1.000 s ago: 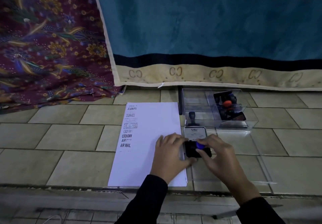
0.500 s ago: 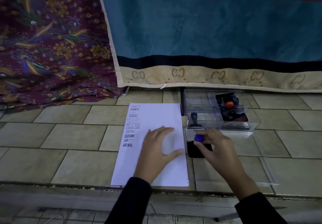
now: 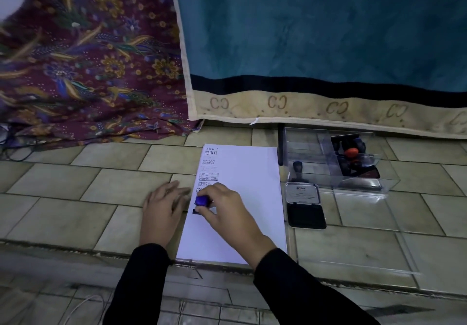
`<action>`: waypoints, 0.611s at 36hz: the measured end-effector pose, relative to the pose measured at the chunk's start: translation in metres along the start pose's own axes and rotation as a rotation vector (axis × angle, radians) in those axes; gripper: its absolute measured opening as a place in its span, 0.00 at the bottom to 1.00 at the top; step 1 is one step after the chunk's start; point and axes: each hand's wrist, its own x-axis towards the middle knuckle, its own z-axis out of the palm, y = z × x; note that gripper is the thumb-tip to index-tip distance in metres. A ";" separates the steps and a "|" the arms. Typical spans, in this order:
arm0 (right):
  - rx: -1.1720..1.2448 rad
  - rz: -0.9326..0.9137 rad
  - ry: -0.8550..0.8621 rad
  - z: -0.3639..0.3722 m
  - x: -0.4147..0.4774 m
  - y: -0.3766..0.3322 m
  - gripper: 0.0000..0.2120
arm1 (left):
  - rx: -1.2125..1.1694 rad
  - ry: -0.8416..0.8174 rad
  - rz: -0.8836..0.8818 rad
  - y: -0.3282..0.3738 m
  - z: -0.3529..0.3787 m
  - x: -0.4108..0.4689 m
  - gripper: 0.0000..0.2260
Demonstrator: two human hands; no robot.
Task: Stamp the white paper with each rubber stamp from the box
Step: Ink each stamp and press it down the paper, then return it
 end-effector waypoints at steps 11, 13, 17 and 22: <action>-0.057 0.011 -0.042 0.010 0.007 0.000 0.08 | -0.003 0.008 -0.014 0.004 -0.004 0.000 0.10; -0.069 0.002 -0.048 0.012 0.007 0.001 0.08 | 0.000 0.010 -0.014 0.005 -0.004 0.000 0.10; -0.124 -0.057 -0.069 0.015 0.008 -0.002 0.06 | -0.001 0.009 -0.015 0.004 -0.003 0.000 0.11; -0.163 -0.085 -0.066 0.012 0.013 -0.005 0.03 | 0.000 0.027 -0.011 0.004 -0.001 0.000 0.10</action>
